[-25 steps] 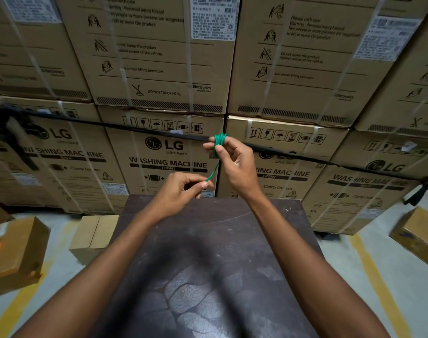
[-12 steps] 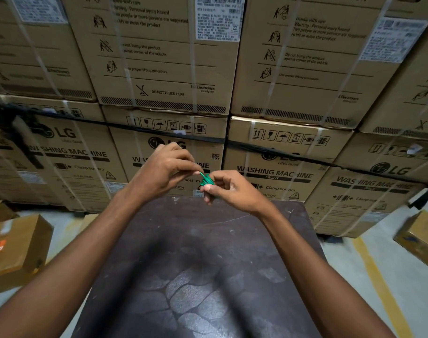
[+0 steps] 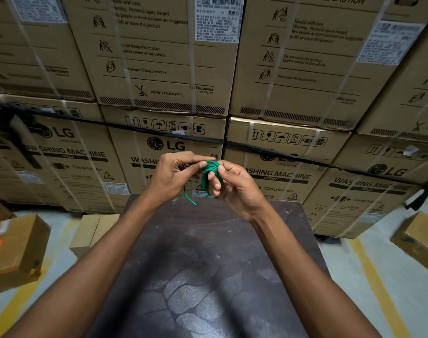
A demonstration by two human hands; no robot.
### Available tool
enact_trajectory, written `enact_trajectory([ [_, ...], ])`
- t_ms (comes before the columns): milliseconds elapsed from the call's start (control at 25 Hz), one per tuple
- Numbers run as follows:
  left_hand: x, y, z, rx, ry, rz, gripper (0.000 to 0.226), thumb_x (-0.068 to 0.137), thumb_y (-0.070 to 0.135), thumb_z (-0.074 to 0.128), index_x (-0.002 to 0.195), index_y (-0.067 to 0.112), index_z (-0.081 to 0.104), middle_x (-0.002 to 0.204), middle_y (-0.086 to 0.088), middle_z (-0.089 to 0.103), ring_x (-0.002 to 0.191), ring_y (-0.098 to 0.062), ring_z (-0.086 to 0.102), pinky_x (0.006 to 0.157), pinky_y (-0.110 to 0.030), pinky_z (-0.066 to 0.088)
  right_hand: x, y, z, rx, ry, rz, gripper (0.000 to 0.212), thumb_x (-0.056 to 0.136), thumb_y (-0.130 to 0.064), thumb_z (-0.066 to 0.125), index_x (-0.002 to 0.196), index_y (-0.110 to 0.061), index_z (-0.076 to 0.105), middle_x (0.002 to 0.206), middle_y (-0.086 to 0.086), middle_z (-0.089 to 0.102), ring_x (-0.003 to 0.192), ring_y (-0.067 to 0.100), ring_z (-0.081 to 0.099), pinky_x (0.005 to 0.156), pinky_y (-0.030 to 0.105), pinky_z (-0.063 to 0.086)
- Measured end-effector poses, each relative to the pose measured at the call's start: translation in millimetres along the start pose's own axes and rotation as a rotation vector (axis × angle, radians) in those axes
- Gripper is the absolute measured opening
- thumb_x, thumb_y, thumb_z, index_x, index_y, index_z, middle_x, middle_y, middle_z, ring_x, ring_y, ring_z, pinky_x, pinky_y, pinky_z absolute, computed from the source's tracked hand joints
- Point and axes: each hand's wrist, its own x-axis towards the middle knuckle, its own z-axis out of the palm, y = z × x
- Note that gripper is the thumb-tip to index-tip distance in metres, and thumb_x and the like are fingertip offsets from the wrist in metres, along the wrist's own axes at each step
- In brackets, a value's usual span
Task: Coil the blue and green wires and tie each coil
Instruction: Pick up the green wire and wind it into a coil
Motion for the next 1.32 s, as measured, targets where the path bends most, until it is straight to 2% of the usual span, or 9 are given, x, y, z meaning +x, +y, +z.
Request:
enact_trajectory([
  [80, 2, 1, -7, 0.141, -0.044, 0.058, 0.023, 0.097, 0.015, 0.066, 0.118, 0.014, 0.076, 0.094, -0.001, 0.069, 0.086, -0.019, 0.067, 0.069, -0.036, 0.057, -1, 2, 0, 0.050, 0.025, 0.010, 0.022, 0.106, -0.011, 0.045, 0.096, -0.003, 0.064, 0.070, 0.004, 0.057, 0.061, 0.012, 0.049, 0.061, 0.024, 0.043],
  [200, 4, 2, -15, 0.192, -0.128, 0.033, 0.023, 0.096, 0.015, 0.067, 0.118, 0.019, 0.075, 0.090, -0.006, 0.061, 0.076, -0.014, 0.058, 0.060, -0.029, 0.047, -1, 2, 1, 0.116, 0.057, 0.013, 0.020, 0.104, -0.012, 0.047, 0.098, -0.003, 0.063, 0.071, 0.004, 0.058, 0.060, 0.013, 0.049, 0.061, 0.025, 0.041],
  [360, -3, 6, -11, -0.235, -0.176, -0.219, 0.024, 0.092, 0.014, 0.068, 0.114, 0.019, 0.076, 0.070, -0.002, 0.067, 0.050, -0.011, 0.055, 0.047, -0.023, 0.054, -1, 4, 6, 0.186, 0.069, -0.013, 0.019, 0.099, -0.017, 0.052, 0.096, -0.002, 0.063, 0.066, 0.003, 0.057, 0.058, 0.012, 0.049, 0.062, 0.024, 0.042],
  [520, -11, -4, -6, -0.466, -0.073, -0.337, 0.045, 0.061, 0.054, 0.090, 0.095, 0.025, 0.083, 0.071, -0.004, 0.077, 0.050, -0.010, 0.066, 0.045, -0.021, 0.054, -1, 4, 17, 0.228, 0.068, -0.018, 0.022, 0.103, -0.013, 0.044, 0.097, 0.001, 0.059, 0.065, 0.003, 0.056, 0.057, 0.012, 0.050, 0.062, 0.022, 0.047],
  [640, -13, -5, -6, -0.520, -0.038, -0.362, 0.052, 0.049, 0.061, 0.093, 0.087, 0.028, 0.084, 0.074, -0.002, 0.079, 0.056, -0.012, 0.072, 0.047, -0.026, 0.058, 0, 5, 22, 0.237, 0.086, -0.020, 0.021, 0.105, -0.011, 0.043, 0.098, 0.002, 0.058, 0.065, 0.003, 0.056, 0.058, 0.011, 0.051, 0.062, 0.021, 0.048],
  [880, -12, -4, -10, -0.501, -0.036, -0.349, 0.054, 0.053, 0.054, 0.094, 0.094, 0.021, 0.083, 0.074, -0.006, 0.078, 0.057, -0.016, 0.073, 0.046, -0.024, 0.056, 4, 5, 25, 0.242, 0.115, -0.031, 0.026, 0.105, -0.011, 0.044, 0.090, -0.004, 0.065, 0.066, 0.001, 0.056, 0.060, 0.010, 0.048, 0.063, 0.023, 0.041],
  [1040, -5, 1, -17, -0.369, -0.117, -0.381, 0.010, 0.073, 0.020, 0.080, 0.084, 0.020, 0.083, 0.064, -0.009, 0.074, 0.049, -0.014, 0.069, 0.048, -0.025, 0.059, 4, 7, 23, 0.229, 0.121, -0.023, 0.024, 0.106, -0.012, 0.044, 0.092, -0.003, 0.061, 0.066, 0.001, 0.054, 0.062, 0.011, 0.047, 0.064, 0.022, 0.042],
  [1200, 0, 5, -24, -0.246, -0.242, -0.402, 0.023, 0.076, 0.014, 0.078, 0.095, 0.001, 0.076, 0.070, -0.019, 0.074, 0.054, -0.016, 0.069, 0.054, -0.027, 0.061, 0, 11, 22, 0.205, 0.138, 0.000, 0.024, 0.106, -0.012, 0.045, 0.092, -0.004, 0.062, 0.066, 0.001, 0.054, 0.063, 0.011, 0.048, 0.065, 0.023, 0.042],
  [1320, -4, 3, -21, -0.251, -0.254, -0.383, 0.029, 0.082, 0.017, 0.076, 0.107, 0.002, 0.076, 0.082, -0.022, 0.076, 0.060, -0.016, 0.070, 0.060, -0.027, 0.061, 0, 9, 24, 0.224, 0.190, 0.006, 0.023, 0.106, -0.010, 0.046, 0.092, -0.001, 0.062, 0.066, 0.003, 0.056, 0.062, 0.010, 0.053, 0.063, 0.021, 0.050],
])
